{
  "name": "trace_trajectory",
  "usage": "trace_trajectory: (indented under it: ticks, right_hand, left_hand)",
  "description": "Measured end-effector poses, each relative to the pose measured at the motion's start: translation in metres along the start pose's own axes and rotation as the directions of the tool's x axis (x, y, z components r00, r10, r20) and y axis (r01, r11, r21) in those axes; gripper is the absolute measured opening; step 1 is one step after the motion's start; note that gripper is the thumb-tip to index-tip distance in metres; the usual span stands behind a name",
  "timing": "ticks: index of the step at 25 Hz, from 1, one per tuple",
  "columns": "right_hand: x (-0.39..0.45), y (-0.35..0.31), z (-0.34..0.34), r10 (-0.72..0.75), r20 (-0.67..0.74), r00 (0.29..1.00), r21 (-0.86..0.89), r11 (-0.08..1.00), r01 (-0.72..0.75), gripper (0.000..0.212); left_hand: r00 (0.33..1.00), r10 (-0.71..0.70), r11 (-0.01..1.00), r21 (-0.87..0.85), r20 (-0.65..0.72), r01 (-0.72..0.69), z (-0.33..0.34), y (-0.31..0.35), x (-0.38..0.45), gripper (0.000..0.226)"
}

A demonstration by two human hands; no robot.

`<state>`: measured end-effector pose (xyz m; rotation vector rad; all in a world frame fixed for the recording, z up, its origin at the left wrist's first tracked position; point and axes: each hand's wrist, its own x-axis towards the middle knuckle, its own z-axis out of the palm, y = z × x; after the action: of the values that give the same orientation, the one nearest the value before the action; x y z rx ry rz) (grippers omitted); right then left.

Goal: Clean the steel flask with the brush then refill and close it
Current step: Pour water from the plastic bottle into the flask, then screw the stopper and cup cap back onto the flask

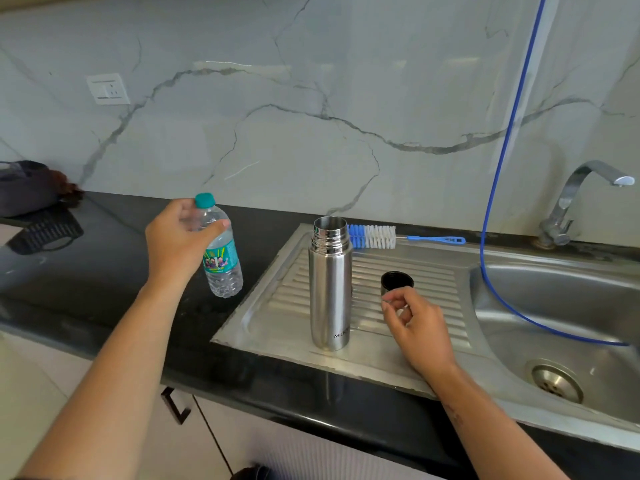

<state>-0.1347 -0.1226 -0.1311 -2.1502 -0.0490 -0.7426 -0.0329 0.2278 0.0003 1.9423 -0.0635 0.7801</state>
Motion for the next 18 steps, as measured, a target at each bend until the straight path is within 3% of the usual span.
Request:
trace_trajectory:
  ticks: [13,18]
  right_hand:
    - [0.0,-0.001,0.0,0.028,0.039,0.999,0.0,1.0,-0.028,0.007]
    - [0.0,-0.002,0.0,0.036,0.037,0.999,-0.009,0.999,-0.036,0.007]
  left_hand:
    - [0.996,-0.083,0.995,0.063,0.018,0.082,0.022,-0.03,0.011,0.056]
    - [0.996,-0.091,0.993,0.07,0.019,0.09,0.019,-0.024,0.008,0.075]
